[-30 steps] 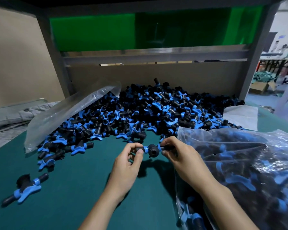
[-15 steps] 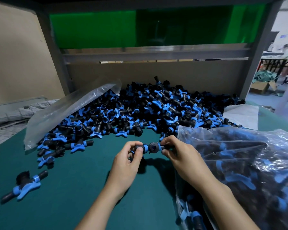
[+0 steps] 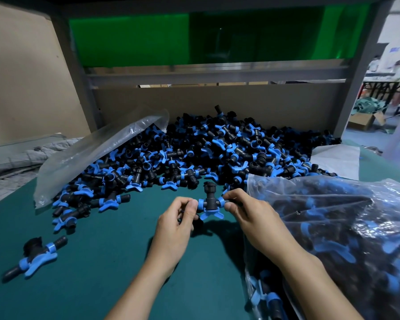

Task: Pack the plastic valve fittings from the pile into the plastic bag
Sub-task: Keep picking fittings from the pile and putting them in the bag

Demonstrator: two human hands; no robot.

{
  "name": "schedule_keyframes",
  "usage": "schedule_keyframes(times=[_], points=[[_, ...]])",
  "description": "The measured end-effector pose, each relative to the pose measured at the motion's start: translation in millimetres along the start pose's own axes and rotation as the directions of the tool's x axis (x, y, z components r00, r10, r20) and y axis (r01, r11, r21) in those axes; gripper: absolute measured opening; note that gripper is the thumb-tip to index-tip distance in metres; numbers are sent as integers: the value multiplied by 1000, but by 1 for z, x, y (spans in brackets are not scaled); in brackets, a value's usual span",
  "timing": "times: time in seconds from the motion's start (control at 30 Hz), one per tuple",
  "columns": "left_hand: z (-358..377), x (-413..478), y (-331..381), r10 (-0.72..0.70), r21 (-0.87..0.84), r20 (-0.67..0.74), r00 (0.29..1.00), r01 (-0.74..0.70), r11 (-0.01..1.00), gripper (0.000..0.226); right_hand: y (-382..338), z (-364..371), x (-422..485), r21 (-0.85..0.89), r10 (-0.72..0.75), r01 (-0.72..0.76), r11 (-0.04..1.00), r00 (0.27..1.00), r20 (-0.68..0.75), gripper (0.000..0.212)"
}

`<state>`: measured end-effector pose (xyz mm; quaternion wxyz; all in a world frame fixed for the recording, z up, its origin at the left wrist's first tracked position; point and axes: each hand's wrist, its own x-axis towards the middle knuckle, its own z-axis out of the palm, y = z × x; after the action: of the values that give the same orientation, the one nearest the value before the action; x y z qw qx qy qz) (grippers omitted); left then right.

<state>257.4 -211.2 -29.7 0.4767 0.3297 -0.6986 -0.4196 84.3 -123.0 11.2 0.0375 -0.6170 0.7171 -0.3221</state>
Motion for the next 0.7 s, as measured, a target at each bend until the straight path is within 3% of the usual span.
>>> schedule_keyframes(times=[0.13,0.23,0.33,0.53,0.7], points=[[10,-7,14,111,31,-90,990,-108,994,17,-1,0,1,-7,12,-12,1000,1000,27,14],[21,-15,25,297,143,-56,953,-287,947,22,-1,0,0,-1,-5,5,1000,999,34,11],[27,-22,31,428,234,-9,904,-414,880,27,-3,-1,-2,74,-18,12,997,997,74,27],[30,-25,36,457,243,-27,889,-437,866,40,0,1,1,176,-22,-2,984,991,134,30],[29,-23,31,443,234,-24,896,-426,874,29,2,4,1,223,-32,3,975,991,129,23]])
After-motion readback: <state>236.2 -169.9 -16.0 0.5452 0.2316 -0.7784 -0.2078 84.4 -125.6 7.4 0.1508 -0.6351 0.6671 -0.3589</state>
